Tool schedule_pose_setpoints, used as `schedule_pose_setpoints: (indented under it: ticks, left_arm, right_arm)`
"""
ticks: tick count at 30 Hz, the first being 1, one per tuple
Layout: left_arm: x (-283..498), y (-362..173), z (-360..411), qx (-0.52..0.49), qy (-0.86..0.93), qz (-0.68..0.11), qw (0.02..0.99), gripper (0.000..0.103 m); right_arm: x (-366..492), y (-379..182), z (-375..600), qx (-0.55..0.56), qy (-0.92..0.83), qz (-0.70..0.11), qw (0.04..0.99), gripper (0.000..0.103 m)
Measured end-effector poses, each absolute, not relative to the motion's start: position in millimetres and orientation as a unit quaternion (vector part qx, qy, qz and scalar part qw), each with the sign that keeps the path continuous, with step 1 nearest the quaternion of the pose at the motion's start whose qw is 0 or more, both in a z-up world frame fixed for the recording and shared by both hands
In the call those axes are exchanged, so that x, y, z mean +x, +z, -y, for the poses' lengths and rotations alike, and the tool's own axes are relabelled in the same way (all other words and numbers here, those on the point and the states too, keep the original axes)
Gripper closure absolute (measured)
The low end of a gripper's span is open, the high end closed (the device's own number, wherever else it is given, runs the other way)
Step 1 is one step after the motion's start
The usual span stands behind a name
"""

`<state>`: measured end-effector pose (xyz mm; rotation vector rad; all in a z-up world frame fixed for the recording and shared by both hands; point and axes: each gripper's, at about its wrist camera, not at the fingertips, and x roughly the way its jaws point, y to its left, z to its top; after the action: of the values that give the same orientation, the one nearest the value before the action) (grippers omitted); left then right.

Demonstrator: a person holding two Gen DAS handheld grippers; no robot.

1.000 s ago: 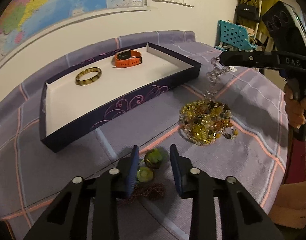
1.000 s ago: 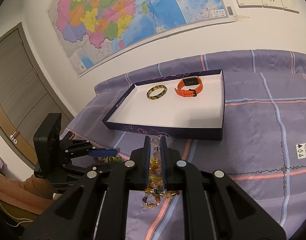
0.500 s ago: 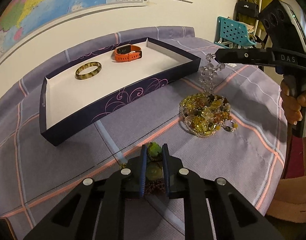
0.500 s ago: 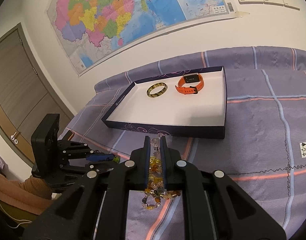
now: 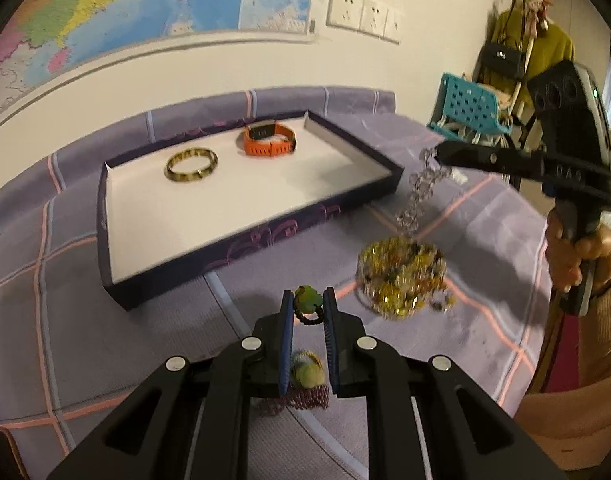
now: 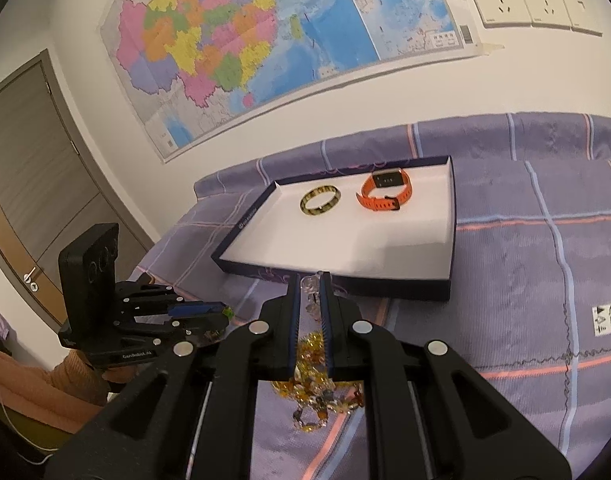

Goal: Organize jewelry
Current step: 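Grasp the small green bead ring with the left tool while the right tool lifts the crystal strand, then release the crystal strand from the right tool into the tray while the left tool drops the ring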

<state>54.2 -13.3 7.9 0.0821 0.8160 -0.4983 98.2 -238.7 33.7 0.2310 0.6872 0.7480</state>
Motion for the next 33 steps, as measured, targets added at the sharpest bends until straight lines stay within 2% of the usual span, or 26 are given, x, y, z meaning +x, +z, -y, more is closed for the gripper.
schedule_pose_setpoints:
  ticks: [16,33]
  left_arm:
    - [102,40,-1,0.014,-0.204,-0.371,0.906,0.09]
    - [178,18,-1,0.009,-0.16,-0.414,0.896,0.09]
  right_arm:
    - [143,65,219,0.108,0.367,-0.301,0.874,0.093]
    - [219,36,200,0.12,0.329,-0.34,0.873,0.093]
